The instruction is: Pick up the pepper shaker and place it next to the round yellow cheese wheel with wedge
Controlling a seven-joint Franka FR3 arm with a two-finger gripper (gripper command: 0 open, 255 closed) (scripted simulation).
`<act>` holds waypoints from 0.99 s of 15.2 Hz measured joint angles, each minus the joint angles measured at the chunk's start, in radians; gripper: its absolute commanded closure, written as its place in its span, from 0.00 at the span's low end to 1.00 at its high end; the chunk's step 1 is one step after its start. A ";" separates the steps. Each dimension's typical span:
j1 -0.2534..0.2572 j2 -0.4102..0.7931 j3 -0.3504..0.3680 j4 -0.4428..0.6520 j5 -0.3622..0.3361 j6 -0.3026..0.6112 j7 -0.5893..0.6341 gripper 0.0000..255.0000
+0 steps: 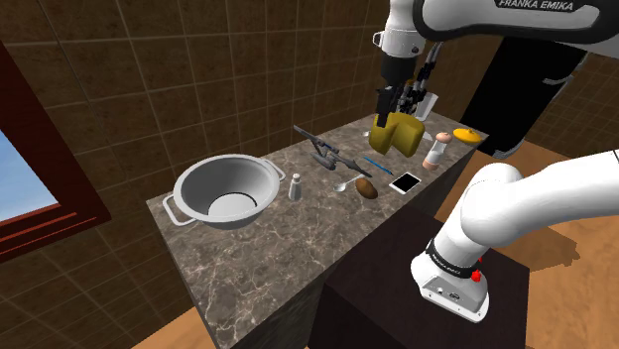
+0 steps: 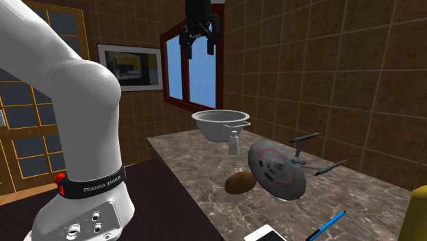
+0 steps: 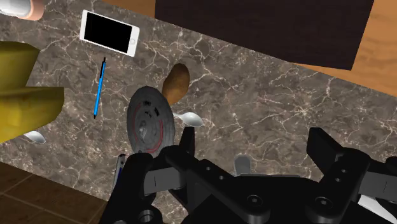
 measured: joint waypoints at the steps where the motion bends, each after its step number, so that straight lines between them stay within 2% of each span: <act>1: 0.000 0.000 0.000 0.000 0.000 0.000 0.000 0.00; 7: 0.016 0.092 -0.004 -0.069 -0.006 0.177 -0.023 0.00; 15: 0.041 0.333 0.001 -0.107 -0.015 0.481 -0.045 0.00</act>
